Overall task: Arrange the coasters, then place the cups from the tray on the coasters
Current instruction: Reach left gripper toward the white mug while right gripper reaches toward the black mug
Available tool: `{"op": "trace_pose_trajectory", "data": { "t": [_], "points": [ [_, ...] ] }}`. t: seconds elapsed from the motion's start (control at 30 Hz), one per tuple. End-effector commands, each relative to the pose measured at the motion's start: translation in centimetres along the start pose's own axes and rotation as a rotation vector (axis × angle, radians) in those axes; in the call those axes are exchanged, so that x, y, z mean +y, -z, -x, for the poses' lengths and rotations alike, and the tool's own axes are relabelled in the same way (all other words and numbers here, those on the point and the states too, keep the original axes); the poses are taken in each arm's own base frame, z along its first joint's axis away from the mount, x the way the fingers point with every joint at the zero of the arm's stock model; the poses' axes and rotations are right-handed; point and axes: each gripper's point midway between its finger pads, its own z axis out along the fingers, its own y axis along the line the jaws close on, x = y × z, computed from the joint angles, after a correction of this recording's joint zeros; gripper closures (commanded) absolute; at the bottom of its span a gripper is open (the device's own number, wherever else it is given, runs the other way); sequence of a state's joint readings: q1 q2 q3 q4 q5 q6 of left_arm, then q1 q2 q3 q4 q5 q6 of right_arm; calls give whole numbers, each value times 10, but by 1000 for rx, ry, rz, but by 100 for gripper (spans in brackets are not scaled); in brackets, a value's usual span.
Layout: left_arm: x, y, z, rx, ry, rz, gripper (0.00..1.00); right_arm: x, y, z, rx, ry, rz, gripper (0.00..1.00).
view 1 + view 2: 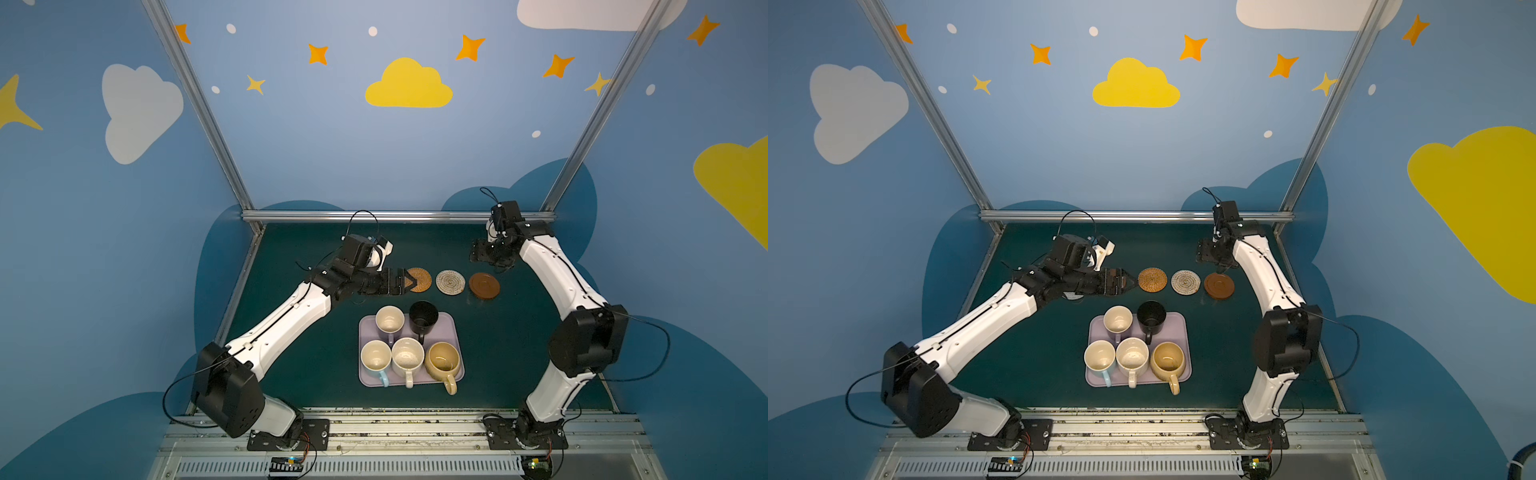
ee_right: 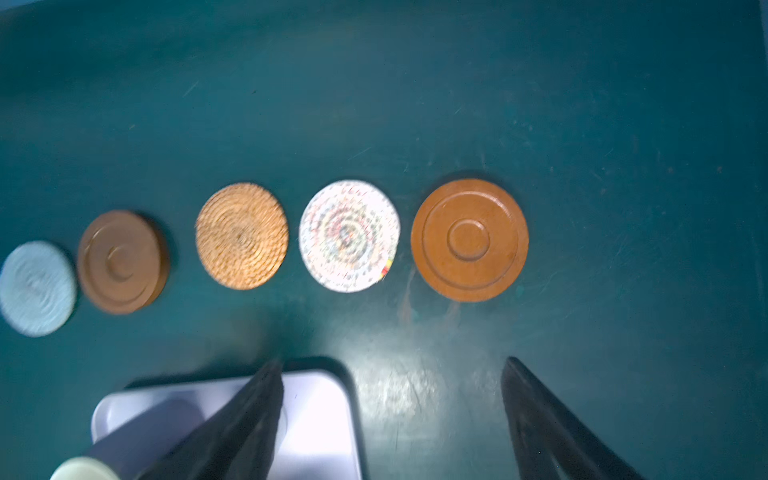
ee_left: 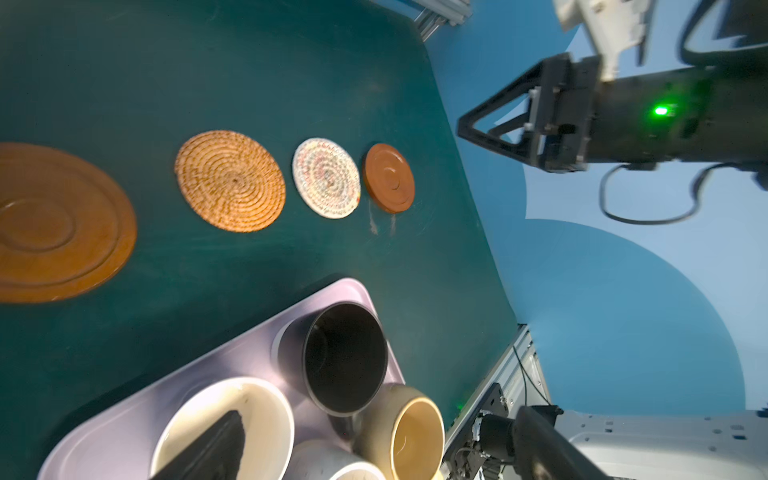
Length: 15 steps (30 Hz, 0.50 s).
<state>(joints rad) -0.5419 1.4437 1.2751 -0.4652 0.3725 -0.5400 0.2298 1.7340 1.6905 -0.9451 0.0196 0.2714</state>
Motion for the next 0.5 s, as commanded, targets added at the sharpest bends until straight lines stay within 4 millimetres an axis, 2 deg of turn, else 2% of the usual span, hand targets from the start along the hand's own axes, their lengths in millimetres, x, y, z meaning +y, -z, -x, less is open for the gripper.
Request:
{"op": "trace_pose_trajectory", "data": {
  "t": [0.0,0.07,0.13,0.2,0.37,0.47],
  "points": [
    [17,9,-18,55,1,91,2,19,20,-10,-29,52,123,18],
    [23,11,-26,83,13,115,7,34,31,-20,-23,52,225,18],
    [26,11,-33,101,34,122,10,51,41,-30,-21,55,326,13],
    [29,11,-40,112,62,129,12,68,48,-42,-25,89,409,12],
    [44,6,-60,159,94,187,12,96,59,-71,-41,178,503,12],
    [57,2,-74,187,91,269,16,117,59,-88,-35,223,579,12]
  ]
}}
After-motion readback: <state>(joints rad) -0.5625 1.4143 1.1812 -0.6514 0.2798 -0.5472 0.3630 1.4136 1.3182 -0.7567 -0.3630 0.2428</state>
